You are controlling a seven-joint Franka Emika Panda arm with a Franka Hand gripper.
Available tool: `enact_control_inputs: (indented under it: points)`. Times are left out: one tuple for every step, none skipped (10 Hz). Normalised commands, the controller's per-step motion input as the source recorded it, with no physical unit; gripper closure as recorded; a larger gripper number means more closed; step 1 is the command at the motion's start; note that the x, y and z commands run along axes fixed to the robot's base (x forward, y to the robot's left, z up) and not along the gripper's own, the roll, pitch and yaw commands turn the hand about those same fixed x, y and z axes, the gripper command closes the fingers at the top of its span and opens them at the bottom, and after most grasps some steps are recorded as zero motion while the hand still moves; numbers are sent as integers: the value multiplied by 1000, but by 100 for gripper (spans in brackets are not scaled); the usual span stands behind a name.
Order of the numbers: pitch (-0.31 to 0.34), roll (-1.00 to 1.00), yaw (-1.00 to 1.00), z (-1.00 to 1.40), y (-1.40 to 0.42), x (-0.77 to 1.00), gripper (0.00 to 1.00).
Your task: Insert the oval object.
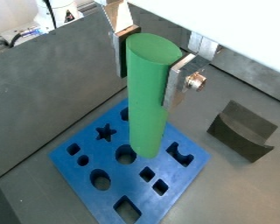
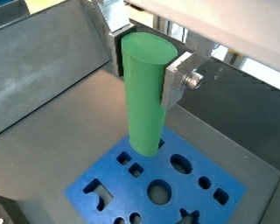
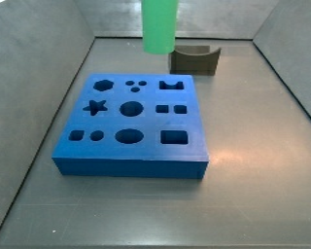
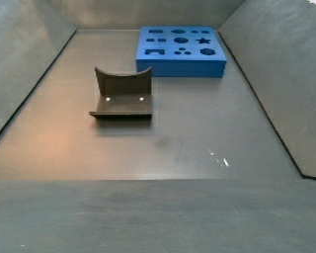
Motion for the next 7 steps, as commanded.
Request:
enact_control_inputs:
  points:
    - [-10, 63, 51, -371, -66, -403, 100]
    - [0, 77, 171, -706, -254, -500, 100]
    - [0, 100, 183, -900, -323, -583, 100]
    - [43, -33, 206, -1000, -383, -414, 100]
    - [50, -67, 83, -891, -389, -74, 100]
    - [0, -43, -77, -740, -366, 0, 100]
    - [54, 0, -391, -580, -434, 223, 100]
